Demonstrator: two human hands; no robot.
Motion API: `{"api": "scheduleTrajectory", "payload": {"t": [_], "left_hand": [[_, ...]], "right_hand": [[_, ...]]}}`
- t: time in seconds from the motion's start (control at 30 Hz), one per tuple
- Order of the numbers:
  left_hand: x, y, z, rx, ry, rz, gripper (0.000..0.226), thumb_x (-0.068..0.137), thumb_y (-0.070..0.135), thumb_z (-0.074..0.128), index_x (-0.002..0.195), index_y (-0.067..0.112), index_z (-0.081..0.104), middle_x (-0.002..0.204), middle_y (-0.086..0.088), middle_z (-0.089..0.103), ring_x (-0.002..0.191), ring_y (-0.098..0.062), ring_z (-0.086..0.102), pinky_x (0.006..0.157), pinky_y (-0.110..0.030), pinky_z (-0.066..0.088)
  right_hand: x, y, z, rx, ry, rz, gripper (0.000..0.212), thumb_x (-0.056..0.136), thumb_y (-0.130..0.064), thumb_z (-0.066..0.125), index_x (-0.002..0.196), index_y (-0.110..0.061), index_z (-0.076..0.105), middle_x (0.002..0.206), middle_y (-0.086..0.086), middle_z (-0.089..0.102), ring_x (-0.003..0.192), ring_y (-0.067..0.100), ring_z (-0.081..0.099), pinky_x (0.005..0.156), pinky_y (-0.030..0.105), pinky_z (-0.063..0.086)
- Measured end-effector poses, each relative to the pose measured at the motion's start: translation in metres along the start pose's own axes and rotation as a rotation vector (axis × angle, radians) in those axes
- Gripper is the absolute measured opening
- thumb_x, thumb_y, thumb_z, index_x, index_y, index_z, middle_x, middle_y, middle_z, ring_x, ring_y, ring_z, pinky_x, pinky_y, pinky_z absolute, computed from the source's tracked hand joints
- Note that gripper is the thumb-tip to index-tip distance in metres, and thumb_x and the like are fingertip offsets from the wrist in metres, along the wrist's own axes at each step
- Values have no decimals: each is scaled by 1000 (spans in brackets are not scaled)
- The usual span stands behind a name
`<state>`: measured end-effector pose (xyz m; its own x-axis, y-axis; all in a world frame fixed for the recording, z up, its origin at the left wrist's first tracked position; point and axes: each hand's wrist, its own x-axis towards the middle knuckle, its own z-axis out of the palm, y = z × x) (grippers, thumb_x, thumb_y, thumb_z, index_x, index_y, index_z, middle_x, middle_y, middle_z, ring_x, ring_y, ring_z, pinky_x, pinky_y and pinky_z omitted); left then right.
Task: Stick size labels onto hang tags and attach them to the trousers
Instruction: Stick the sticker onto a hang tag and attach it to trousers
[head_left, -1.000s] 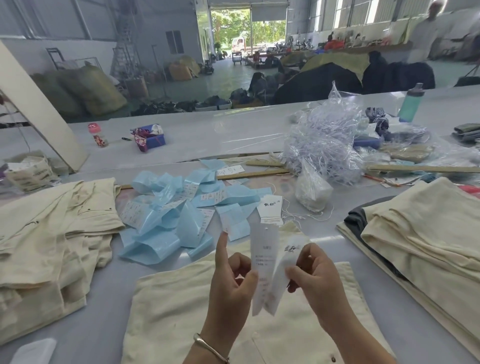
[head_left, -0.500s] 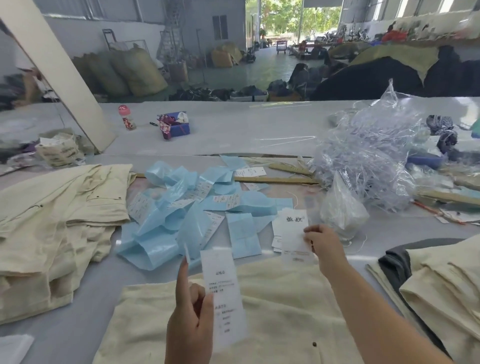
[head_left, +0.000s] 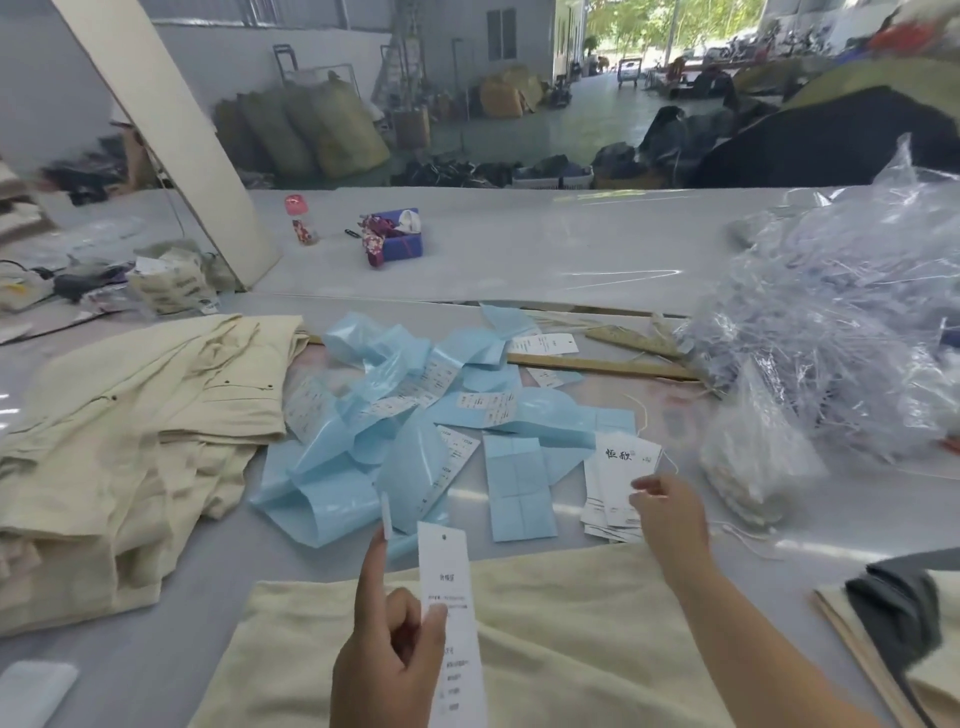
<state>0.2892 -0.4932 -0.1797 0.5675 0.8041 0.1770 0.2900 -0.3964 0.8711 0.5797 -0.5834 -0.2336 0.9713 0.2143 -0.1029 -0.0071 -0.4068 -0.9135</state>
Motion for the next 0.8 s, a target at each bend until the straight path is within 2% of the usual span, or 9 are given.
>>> {"api": "scheduleTrajectory", "payload": {"t": [0.07, 0.13, 0.2, 0.27, 0.4, 0.5, 0.57, 0.67, 0.8], "left_hand": [[0, 8, 1, -20, -25, 21, 90, 80, 2, 72, 149, 36, 25, 51, 12, 39, 46, -5, 43, 52, -10, 38], [-2, 18, 1, -50, -55, 62, 91, 80, 2, 73, 149, 35, 24, 53, 11, 40, 48, -3, 42, 54, -10, 38], [-5, 27, -2, -99, -78, 114, 91, 80, -1, 72, 146, 38, 24, 57, 10, 44, 50, -2, 43, 57, -11, 40], [-10, 36, -6, -179, -110, 148, 88, 82, -5, 68, 142, 41, 24, 61, 10, 46, 55, -2, 45, 61, -15, 45], [-26, 52, -15, -422, -263, 116, 88, 76, 4, 60, 141, 45, 18, 70, 6, 50, 68, -9, 52, 76, -38, 53], [-41, 52, -24, -614, -389, 76, 90, 71, 1, 56, 144, 42, 20, 84, -6, 59, 79, -18, 58, 78, -31, 53], [-48, 50, -32, -690, -420, 60, 87, 72, 1, 57, 144, 39, 25, 87, -4, 58, 79, -18, 56, 73, -26, 51], [-55, 48, -42, -721, -370, 64, 78, 69, 19, 67, 139, 40, 41, 88, -1, 50, 75, -17, 49, 67, -25, 49], [-60, 52, -54, -740, -232, -7, 48, 62, 42, 71, 110, 34, 70, 115, 0, 58, 102, -11, 58, 88, -26, 43]], "right_hand": [[-59, -21, -3, 186, -226, -76, 24, 82, 4, 63, 88, -19, 66, 82, 5, 67, 73, 21, 60, 64, 26, 45], [-125, -40, -11, 286, -517, -204, 42, 83, 0, 64, 116, -26, 61, 86, 3, 67, 70, 20, 64, 60, 25, 49], [-179, -54, -21, 243, -704, -326, 70, 75, -8, 61, 137, -38, 46, 102, -4, 64, 84, 16, 67, 68, 29, 52], [-214, -63, -29, 199, -772, -384, 85, 67, -8, 56, 140, -47, 39, 112, -17, 61, 100, 12, 66, 73, 26, 54], [-252, -73, -36, 239, -702, -419, 79, 68, -2, 55, 133, -45, 47, 113, -15, 65, 103, 7, 65, 76, 21, 52], [-272, -76, -41, 373, -642, -413, 68, 70, 11, 47, 121, -32, 61, 112, -4, 69, 106, 8, 64, 89, 21, 49], [-280, -72, -44, 388, -555, -319, 61, 71, 8, 49, 120, -27, 62, 112, -6, 71, 108, 13, 65, 94, 32, 51], [-284, -63, -47, 350, -394, -199, 50, 81, 16, 54, 113, -20, 68, 102, 3, 74, 95, 24, 69, 89, 45, 54], [-290, -64, -54, 419, -282, -97, 56, 78, 24, 52, 107, -19, 70, 98, 4, 75, 85, 17, 68, 73, 29, 55]]}}
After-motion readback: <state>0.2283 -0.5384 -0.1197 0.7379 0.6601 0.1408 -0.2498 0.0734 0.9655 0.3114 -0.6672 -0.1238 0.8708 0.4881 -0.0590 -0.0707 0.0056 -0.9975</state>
